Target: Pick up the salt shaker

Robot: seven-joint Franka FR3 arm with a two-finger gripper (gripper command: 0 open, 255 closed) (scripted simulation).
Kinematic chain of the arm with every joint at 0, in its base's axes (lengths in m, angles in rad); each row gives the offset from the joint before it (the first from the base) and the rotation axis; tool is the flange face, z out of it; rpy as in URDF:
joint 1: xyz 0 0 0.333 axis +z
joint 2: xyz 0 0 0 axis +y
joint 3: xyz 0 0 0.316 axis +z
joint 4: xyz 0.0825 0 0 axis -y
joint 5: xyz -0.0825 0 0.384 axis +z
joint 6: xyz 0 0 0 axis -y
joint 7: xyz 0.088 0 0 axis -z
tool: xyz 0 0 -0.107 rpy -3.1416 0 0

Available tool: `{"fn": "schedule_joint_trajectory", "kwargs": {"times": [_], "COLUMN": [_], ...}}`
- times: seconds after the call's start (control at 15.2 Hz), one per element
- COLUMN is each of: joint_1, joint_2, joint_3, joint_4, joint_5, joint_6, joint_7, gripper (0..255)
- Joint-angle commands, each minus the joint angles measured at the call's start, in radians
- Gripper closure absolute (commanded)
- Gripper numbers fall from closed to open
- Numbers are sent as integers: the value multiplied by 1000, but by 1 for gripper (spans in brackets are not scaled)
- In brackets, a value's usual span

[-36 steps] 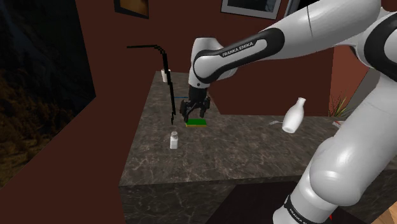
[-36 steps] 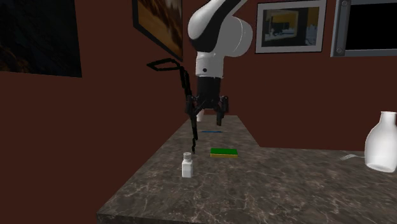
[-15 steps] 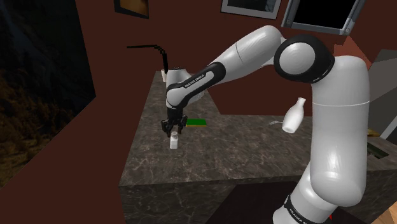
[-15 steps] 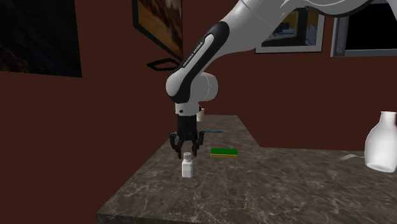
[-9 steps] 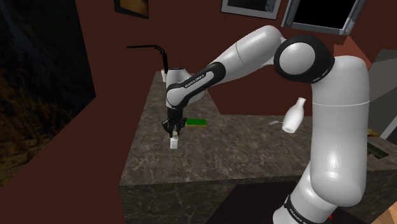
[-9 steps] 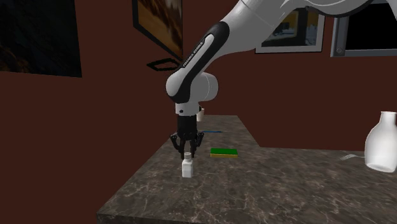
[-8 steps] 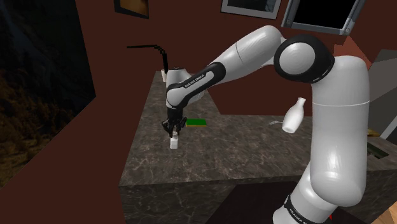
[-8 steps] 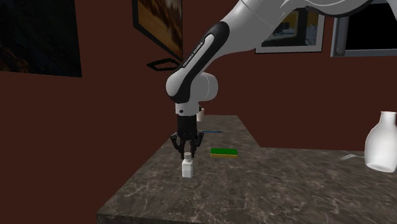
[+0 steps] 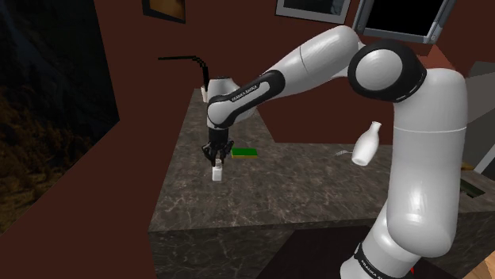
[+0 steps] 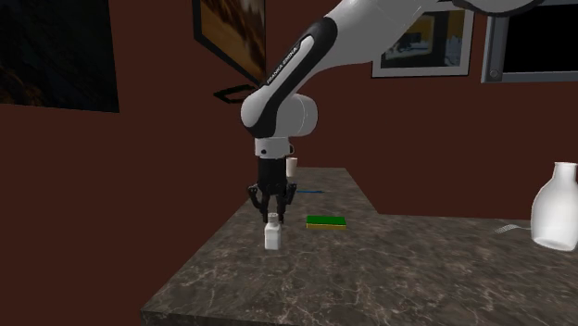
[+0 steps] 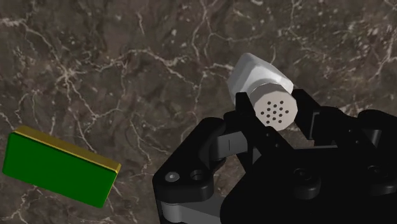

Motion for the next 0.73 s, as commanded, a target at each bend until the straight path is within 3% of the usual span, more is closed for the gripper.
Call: {"fn": "schedule_joint_trajectory", "kwargs": {"times": [0.0, 0.66], "joint_1": [-1, -4], "joint_2": [-13, -64], "joint_3": [1, 4], "joint_4": [10, 53], "joint_5": [2, 11], "joint_6": [-23, -117], "joint_7": [-2, -7], "gripper": [255, 255]}}
